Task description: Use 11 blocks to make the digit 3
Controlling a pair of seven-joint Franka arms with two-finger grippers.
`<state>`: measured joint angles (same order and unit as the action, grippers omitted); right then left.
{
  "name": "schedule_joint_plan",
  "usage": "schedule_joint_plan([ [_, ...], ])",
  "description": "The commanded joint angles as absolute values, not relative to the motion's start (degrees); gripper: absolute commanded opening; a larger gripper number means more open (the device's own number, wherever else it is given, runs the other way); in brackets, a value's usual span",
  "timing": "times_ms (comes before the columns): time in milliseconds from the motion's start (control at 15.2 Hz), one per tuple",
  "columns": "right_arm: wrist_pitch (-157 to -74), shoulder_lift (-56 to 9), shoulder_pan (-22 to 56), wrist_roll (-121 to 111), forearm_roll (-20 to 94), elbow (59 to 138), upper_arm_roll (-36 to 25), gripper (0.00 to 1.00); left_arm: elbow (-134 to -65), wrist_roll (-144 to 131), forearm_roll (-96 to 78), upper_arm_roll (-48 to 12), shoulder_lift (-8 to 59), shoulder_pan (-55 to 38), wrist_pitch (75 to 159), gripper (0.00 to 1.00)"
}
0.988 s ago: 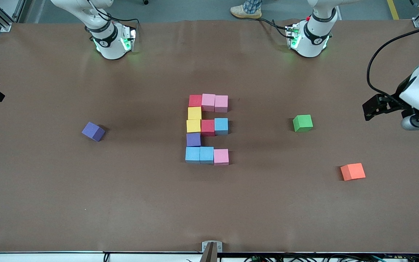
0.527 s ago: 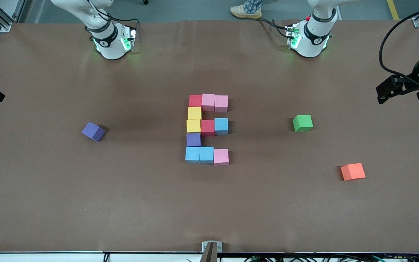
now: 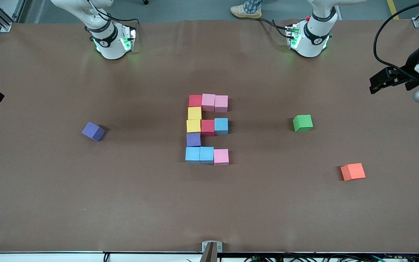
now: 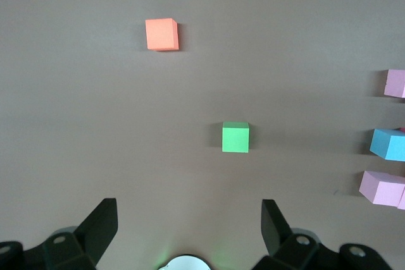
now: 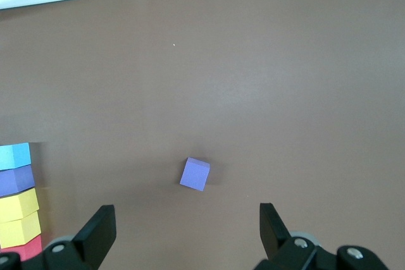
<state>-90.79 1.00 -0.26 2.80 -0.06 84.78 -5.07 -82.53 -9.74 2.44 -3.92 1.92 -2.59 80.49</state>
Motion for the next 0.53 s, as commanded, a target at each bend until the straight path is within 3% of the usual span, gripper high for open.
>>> schedule_joint_plan([
  [0, -91.2, 0.8, 0.2, 2.6, -1.1, 84.3, -4.9, 1.0, -89.6, -8.6, 1.4, -2.6, -2.9, -4.5, 84.5, 1.0],
  [461, -91.2, 0.8, 1.0, 2.6, -0.9, 84.3, -4.8, 1.0, -94.6, -10.2, -0.9, -3.8, -5.3, -5.3, 87.4, 1.0],
])
